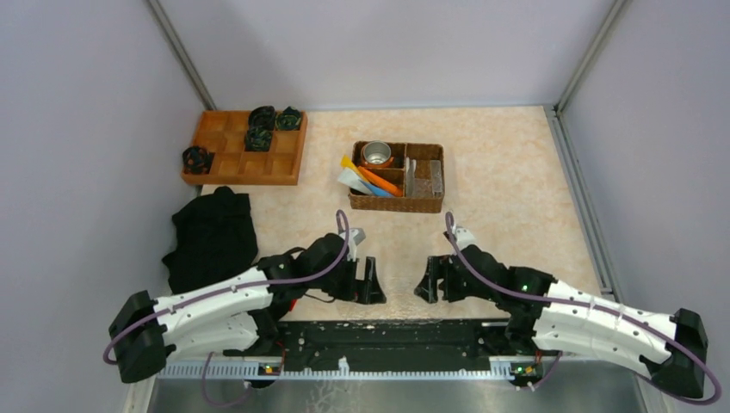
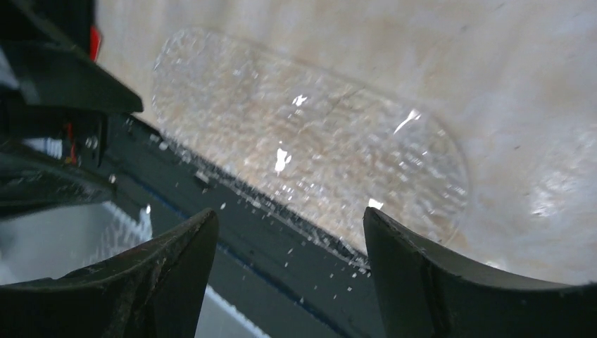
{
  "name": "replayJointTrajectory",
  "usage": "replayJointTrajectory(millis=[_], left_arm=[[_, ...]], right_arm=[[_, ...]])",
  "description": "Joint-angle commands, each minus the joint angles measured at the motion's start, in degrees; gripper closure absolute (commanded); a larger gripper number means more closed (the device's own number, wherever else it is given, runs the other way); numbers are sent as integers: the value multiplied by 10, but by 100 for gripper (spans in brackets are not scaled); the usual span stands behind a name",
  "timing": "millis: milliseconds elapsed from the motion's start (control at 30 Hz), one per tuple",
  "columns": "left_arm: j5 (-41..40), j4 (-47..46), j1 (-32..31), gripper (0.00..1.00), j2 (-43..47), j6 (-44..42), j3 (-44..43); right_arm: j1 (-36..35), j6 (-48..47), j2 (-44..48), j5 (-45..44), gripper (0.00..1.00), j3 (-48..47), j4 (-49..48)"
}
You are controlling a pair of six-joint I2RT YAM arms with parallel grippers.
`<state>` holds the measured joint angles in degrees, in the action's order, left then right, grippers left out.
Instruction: Prepare toiletry sets of a toothbrush and toothpaste on the tray
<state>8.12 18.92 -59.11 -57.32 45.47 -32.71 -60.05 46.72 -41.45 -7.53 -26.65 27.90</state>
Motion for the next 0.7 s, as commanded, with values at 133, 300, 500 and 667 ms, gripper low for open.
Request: replayJointTrajectory(millis=[133,300,500,667], left_arm=[[95,41,-15,1,91,69,92],[104,13,-29,1,110,95,128],[86,-28,-72,1,112,143,156],[63,-74,-108,1,103,176,184]], right_arm=[[-115,104,45,44,25,44,8],[-171,148,14,16,25,72,-41],[-221,194,-54,-16,25,102,-129],[-246,219,-113,-40,25,112,-171]])
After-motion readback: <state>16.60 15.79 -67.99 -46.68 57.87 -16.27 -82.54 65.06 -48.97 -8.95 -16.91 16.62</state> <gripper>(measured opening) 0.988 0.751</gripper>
